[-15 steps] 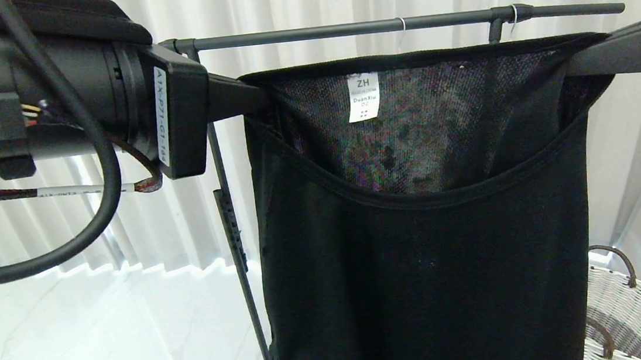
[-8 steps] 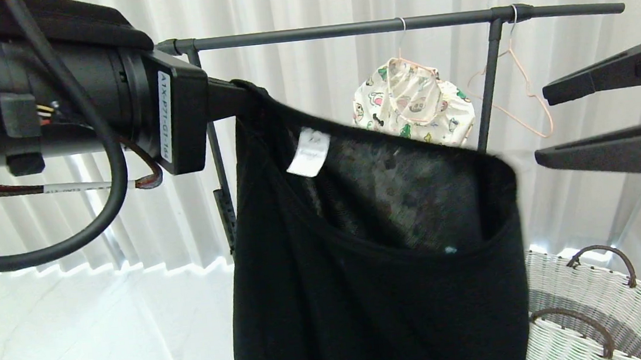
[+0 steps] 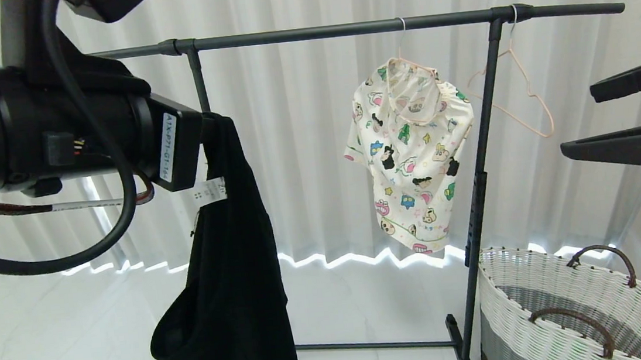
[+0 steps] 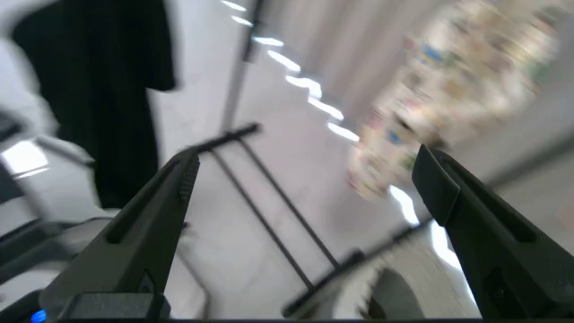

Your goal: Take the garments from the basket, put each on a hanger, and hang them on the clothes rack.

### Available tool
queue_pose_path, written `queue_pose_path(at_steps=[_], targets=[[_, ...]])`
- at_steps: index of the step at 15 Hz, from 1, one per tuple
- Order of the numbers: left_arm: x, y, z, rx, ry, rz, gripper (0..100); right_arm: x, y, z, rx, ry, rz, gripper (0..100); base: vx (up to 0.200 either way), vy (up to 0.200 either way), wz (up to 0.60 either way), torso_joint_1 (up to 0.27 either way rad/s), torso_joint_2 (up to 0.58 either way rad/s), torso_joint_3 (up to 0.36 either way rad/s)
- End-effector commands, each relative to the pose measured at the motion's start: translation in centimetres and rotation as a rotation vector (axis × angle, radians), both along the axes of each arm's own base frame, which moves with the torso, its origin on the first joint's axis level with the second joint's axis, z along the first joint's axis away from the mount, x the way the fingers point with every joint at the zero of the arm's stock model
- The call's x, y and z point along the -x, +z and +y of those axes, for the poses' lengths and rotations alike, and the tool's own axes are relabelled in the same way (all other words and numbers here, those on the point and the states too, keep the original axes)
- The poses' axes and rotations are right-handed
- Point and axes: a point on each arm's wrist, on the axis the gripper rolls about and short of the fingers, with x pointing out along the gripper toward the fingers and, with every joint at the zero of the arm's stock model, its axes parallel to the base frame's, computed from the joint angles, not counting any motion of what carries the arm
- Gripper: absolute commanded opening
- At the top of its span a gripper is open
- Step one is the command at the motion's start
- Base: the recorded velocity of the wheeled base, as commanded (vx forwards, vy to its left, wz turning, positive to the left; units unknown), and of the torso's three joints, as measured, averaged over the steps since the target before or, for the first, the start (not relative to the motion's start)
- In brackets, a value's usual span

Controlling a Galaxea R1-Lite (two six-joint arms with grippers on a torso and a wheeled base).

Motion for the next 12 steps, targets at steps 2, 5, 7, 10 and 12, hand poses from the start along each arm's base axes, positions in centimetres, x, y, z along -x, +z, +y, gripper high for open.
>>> queue_pose_path(at_steps=[2, 5, 7, 10, 12], targets=[[2.2, -1.4, 5.1, -0.006, 0.155, 0.011, 0, -0.4, -1.3, -3.7, 0.126, -0.395, 0.048, 100, 0.0, 0.0, 0.0, 0.0, 0.0, 0.0], [5.0, -5.3, 9.5, -0.049, 0.337, 0.076, 0, -0.4, -3.1, -6.9, 0.224, -0.679, 0.156, 100, 0.0, 0.0, 0.0, 0.0, 0.0, 0.0], [6.9, -7.1, 10.7, -0.058, 0.377, 0.097, 0, -0.1, -3.8, -7.5, 0.221, -0.724, 0.161, 100, 0.0, 0.0, 0.0, 0.0, 0.0, 0.0], [7.4, -8.0, 11.1, -0.06, 0.406, 0.116, 0, 0.0, -5.1, -7.6, 0.213, -0.733, 0.148, 100, 0.0, 0.0, 0.0, 0.0, 0.0, 0.0], [7.4, -8.0, 11.1, -0.058, 0.411, 0.117, 0, -0.4, -5.5, -7.6, 0.187, -0.745, 0.102, 100, 0.0, 0.0, 0.0, 0.0, 0.0, 0.0]])
